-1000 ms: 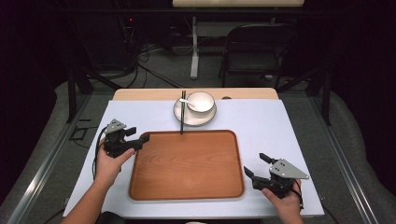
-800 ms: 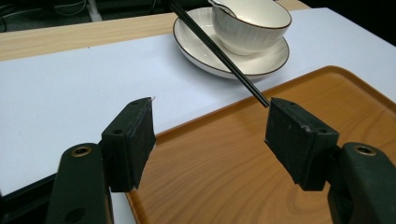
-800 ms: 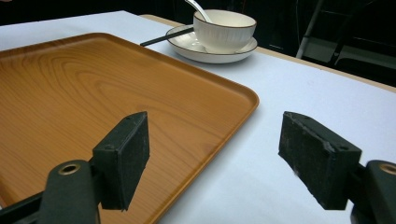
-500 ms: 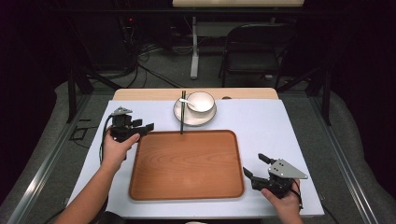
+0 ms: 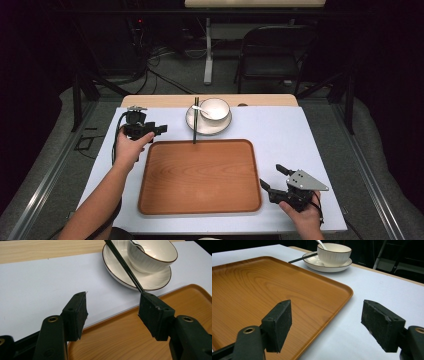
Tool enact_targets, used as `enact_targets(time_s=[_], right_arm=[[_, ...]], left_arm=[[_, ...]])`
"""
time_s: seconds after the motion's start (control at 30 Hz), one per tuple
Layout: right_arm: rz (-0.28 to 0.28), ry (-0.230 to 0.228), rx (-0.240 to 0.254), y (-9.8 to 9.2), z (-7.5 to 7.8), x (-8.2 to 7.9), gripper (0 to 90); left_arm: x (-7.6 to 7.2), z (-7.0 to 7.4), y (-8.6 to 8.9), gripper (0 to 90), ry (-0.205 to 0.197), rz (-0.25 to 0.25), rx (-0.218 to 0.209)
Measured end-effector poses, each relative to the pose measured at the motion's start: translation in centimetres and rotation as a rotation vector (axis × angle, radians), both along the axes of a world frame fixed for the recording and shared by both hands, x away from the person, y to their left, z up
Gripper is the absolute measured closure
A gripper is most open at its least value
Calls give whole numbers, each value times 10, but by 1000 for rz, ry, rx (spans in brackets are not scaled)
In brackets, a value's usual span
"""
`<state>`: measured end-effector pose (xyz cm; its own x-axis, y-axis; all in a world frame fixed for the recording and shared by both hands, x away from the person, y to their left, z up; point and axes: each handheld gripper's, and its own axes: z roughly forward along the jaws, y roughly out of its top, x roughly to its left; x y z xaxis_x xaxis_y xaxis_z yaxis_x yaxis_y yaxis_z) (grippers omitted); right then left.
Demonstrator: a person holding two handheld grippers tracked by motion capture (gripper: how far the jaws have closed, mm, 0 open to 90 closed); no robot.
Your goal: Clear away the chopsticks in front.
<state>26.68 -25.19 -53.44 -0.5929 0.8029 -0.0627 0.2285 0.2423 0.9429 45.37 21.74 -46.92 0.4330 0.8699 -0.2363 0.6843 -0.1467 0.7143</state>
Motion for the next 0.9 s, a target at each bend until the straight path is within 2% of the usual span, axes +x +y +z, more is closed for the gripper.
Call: enact_targets(time_s=[0.23, 0.43, 0.5, 0.73, 0.9], right_arm=[[-2, -1, 13, -1, 1, 0, 239], [-1, -3, 15, -1, 1, 1, 238], [1, -3, 14, -1, 1, 0, 238], [2, -5, 21, -3, 2, -1, 238], [-1, -14, 22, -5, 3, -2, 238]], left_arm=[[12, 8, -13, 416, 22, 12, 17], [23, 11, -27, 442, 58, 21, -18], [27, 12, -33, 454, 66, 25, -11], [39, 11, -54, 517, 92, 32, -9], [48, 4, -68, 579, 116, 38, -11]])
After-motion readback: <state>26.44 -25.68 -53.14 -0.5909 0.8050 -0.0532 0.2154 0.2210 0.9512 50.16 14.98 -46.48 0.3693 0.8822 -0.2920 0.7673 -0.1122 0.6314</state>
